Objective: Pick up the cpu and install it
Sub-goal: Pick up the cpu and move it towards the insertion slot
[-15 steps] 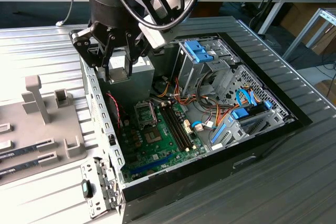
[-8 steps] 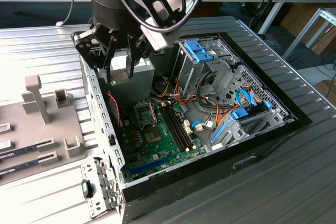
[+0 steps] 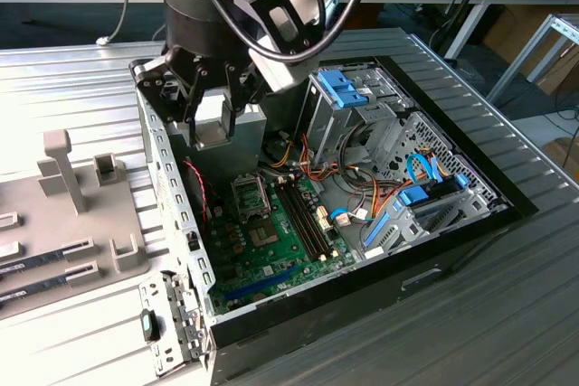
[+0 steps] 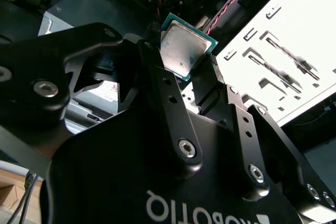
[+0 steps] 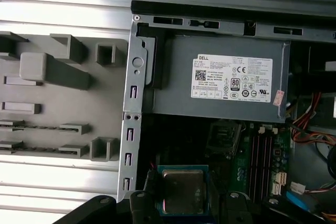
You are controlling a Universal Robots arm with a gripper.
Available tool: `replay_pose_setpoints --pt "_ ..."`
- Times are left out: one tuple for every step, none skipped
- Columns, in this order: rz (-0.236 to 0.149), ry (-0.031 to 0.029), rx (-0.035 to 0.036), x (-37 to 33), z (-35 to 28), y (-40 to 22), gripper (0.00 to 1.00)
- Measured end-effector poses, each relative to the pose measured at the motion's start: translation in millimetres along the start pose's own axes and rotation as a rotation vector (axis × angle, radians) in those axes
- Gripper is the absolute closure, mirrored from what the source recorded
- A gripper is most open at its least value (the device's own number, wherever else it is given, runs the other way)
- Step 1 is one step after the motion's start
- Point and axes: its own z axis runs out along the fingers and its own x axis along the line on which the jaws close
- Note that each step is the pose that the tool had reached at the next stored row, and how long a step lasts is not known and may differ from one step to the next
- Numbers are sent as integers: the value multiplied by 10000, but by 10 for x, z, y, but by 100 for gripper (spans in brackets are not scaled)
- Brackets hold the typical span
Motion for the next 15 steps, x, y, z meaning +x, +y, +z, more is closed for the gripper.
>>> replay_pose_setpoints --pt "0 -1 0 -3 3 -4 53" --pt "0 0 0 -6 6 -6 53" --pt "-1 0 0 -9 10 -10 53" --pt "-1 0 0 -11 12 -12 53" --pt "-1 0 0 -12 14 -15 53" --pt "0 0 1 -14 16 -17 53" --pt "0 0 0 -16 20 -21 53" --pt "-1 -1 -1 -18 24 -23 53" --pt "0 0 0 -20 26 -26 53" --pt "-1 0 0 -22 30 -29 53" --pt "-1 0 0 -24 34 -32 53" --pt "0 0 0 -27 38 -36 53" --pt "-1 0 0 -29 41 -38 53" --pt "0 0 0 -30 44 -40 53" --pt "0 -1 0 -32 47 -43 53"
